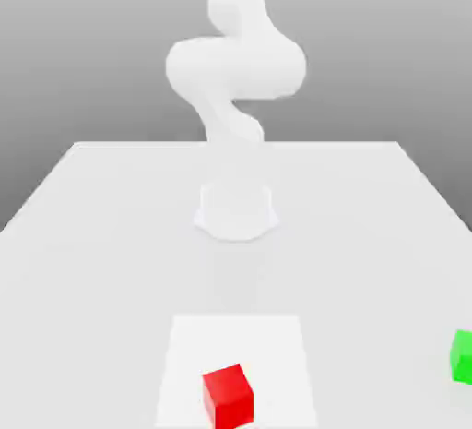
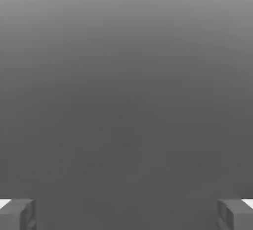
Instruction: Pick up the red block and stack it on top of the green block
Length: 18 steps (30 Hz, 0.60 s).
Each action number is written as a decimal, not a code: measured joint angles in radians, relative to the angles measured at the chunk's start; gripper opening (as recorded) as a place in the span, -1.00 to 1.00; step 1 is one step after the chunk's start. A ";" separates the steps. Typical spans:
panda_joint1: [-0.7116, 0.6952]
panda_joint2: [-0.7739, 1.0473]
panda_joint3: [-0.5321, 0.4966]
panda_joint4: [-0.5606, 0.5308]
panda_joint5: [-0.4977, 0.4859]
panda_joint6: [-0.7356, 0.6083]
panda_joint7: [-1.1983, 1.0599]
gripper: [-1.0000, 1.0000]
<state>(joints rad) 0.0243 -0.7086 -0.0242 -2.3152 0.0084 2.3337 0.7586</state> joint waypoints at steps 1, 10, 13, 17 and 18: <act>0.008 0.039 -0.009 -0.007 0.006 0.015 -0.020 0.00; 0.070 0.369 -0.073 -0.062 0.055 0.137 -0.183 0.00; 0.081 0.478 -0.085 -0.080 0.071 0.178 -0.237 0.00; 0.087 0.623 -0.091 -0.104 0.085 0.232 -0.304 0.00; 0.088 0.659 -0.091 -0.110 0.086 0.245 -0.319 0.00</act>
<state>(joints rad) 0.1125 -0.0494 -0.1156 -2.4254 0.0945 2.5791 0.4398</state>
